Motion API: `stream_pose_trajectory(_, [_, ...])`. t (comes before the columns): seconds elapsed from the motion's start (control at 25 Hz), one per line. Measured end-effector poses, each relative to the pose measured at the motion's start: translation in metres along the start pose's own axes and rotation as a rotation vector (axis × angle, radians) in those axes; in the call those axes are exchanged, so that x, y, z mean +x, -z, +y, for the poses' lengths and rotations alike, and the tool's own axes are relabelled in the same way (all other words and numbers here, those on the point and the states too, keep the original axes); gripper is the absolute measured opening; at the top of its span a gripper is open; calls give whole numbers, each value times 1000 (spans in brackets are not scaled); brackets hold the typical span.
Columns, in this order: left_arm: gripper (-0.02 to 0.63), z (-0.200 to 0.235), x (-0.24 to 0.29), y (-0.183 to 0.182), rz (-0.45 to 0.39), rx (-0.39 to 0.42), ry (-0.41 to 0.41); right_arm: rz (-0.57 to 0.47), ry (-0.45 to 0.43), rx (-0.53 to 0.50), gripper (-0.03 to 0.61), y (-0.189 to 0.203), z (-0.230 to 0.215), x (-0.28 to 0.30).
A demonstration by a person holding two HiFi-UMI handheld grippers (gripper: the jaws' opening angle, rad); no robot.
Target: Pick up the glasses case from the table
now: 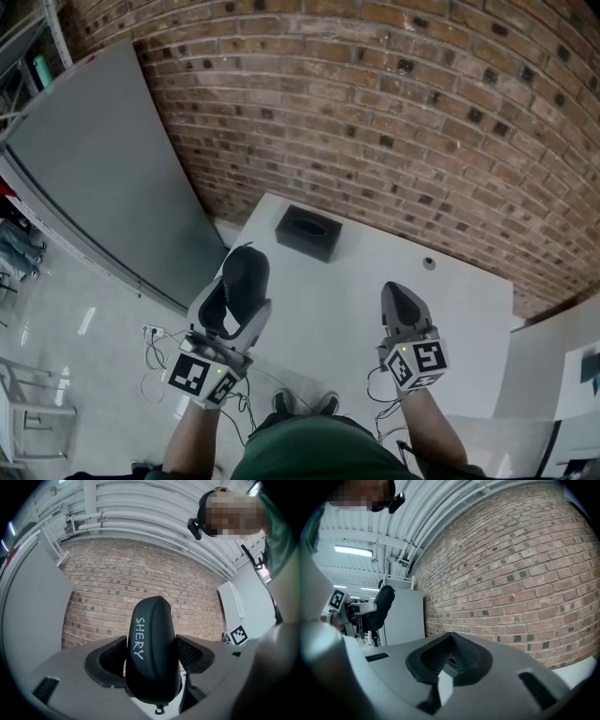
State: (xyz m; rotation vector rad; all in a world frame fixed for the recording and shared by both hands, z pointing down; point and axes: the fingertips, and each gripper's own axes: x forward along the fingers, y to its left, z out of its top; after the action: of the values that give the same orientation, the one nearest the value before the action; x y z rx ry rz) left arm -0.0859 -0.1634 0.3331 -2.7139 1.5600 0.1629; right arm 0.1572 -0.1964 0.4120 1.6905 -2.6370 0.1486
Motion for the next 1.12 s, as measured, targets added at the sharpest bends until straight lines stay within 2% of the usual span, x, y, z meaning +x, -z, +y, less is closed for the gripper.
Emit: stream_pose_trajectory(1.12, [321,5,-12,-2,3,23,1,-8,2,-13,2,-4,11,-8])
